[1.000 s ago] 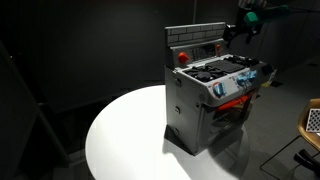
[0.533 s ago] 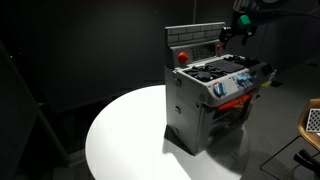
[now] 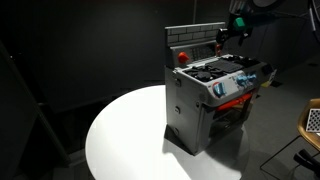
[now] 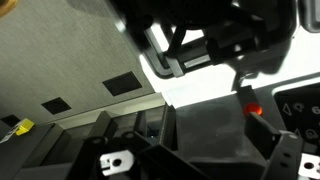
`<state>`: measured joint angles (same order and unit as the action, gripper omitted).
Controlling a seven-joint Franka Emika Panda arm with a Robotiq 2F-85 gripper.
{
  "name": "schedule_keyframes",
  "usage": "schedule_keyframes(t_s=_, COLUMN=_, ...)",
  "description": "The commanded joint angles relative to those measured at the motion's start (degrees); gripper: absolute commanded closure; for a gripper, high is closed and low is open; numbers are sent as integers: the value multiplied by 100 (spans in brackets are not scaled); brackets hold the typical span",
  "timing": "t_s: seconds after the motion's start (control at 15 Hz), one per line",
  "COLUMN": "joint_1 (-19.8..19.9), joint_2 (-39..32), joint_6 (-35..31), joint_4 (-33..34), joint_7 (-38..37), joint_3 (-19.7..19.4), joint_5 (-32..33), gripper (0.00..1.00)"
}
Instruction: Press the top orange button on the microwave oven controlling panel of the stove
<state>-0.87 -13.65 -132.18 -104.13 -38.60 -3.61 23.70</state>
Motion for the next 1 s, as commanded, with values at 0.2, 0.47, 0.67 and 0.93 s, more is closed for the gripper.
schedule_keyframes(t_s=0.2, joint_1=-106, joint_2=-316, joint_6=12, joint_4=437, joint_7=0, joint_3=-149, joint_5=-27, gripper=0)
schedule_keyframes(t_s=0.47, joint_1=-122, joint_2=-271, joint_6=49, joint_4=417, joint_7=30, joint_3=-149, joint_5=-81, gripper=0)
schedule_keyframes(t_s=0.67, joint_1=-132, joint_2=-144, joint_6=146, joint_4=285, joint_7=66, joint_3=-125, joint_5=-155, gripper=0)
schedule_keyframes(t_s=0.93, joint_1=-150, joint_2=-38, joint_6=301, joint_4=186, joint_7=92, joint_3=-98, joint_5=-260, gripper=0)
